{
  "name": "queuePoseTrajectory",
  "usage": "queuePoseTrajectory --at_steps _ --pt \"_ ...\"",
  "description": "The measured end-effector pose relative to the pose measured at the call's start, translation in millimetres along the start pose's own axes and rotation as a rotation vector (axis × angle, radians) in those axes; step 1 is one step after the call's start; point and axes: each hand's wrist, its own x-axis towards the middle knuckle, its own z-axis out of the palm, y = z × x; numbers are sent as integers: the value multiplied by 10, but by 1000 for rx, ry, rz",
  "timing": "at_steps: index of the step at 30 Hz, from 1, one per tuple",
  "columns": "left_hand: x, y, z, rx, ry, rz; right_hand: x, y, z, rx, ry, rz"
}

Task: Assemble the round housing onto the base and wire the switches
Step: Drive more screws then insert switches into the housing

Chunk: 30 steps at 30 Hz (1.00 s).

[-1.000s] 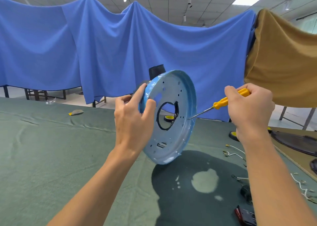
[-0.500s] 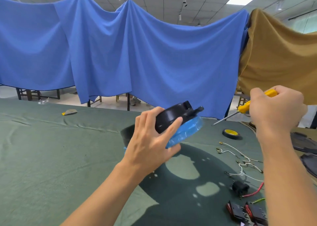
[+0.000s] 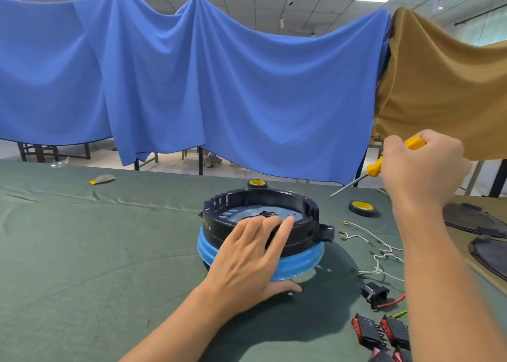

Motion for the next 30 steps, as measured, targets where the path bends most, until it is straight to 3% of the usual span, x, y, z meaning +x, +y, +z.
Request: queuePoseTrajectory --at_steps 6,11,14,18,22,25,30 --pt "-61 21 69 -4 -69 -21 -138 133 249 50 -115 120" --pt "-39 62 85 -138 -3 -175 -267 243 298 489 -608 679" --pt "-14 78 84 -229 39 -268 -305 237 299 733 -878 794" --pt "-2 7 33 -381 56 -407 -377 244 358 742 -1041 640" --pt "-52 -103 19 -540 94 -509 -569 323 532 267 -928 260" --pt "-69 -122 44 -525 126 -510 -739 375 652 -55 -856 40" --pt "-55 -133 95 -415 171 -469 -920 426 751 -221 -866 -78"
